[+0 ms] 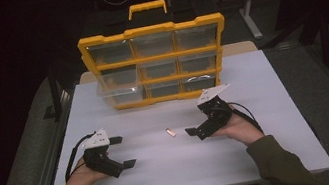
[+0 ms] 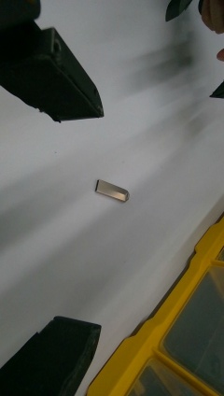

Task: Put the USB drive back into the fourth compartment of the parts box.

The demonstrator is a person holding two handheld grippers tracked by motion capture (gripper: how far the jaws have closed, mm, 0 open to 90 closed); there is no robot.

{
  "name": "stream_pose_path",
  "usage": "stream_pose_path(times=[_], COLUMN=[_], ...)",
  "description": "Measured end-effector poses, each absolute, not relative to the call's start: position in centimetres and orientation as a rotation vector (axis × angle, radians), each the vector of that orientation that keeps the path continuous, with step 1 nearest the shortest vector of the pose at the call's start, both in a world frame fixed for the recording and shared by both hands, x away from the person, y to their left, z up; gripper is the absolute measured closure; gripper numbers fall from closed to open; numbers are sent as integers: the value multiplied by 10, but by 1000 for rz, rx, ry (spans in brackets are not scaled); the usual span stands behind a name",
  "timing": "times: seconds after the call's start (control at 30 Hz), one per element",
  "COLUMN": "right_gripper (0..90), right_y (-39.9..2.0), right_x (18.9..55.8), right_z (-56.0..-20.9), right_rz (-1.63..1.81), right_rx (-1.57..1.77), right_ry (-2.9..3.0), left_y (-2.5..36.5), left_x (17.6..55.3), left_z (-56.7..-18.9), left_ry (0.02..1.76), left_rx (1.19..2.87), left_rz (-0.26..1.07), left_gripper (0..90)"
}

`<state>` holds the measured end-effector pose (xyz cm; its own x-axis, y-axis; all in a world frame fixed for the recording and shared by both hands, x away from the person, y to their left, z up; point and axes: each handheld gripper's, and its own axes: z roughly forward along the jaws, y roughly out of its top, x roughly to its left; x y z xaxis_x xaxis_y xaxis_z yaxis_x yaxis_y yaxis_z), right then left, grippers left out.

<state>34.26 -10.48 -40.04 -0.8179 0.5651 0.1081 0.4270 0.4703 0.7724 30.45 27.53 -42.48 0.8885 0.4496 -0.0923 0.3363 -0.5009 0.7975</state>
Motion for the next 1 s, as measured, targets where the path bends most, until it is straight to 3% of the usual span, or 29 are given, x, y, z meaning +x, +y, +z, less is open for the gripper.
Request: stream_pose_path(times=[1.0], right_gripper=[0], right_y=[-81], right_x=[357], right_z=[-394], right_rz=[1276], right_rx=[827], right_ry=[2582], left_y=[276], left_x=[305], left_z=[-424], left_ry=[565], left_rx=[2132], left_rz=[152], left_gripper=[0])
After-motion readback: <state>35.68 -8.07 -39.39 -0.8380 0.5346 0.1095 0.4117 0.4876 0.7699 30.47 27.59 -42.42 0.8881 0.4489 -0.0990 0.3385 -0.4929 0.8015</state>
